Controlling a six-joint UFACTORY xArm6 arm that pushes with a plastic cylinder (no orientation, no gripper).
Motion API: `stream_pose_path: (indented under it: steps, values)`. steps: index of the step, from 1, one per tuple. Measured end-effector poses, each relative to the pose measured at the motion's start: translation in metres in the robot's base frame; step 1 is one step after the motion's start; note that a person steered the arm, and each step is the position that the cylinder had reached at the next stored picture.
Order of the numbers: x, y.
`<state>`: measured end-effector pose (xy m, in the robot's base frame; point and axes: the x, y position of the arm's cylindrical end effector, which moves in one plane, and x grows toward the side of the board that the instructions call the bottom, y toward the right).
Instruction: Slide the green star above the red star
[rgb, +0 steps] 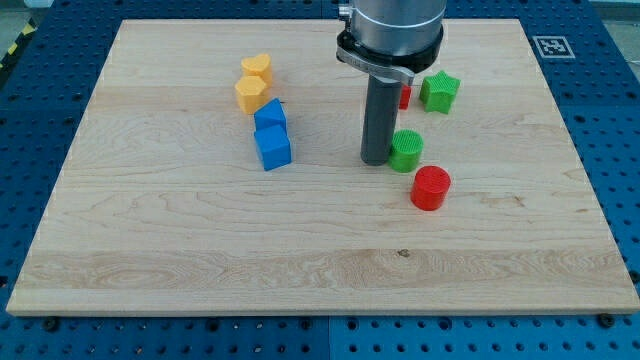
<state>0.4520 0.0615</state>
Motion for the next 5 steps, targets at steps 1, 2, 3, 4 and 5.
stream_pose_path:
  steps: [1, 2, 3, 4, 5]
  values:
    - [0.000, 0.011]
    - [0.000, 0.010]
    - [-0.026, -0.020]
    - [-0.077, -0.038]
    - [-0.135, -0.039]
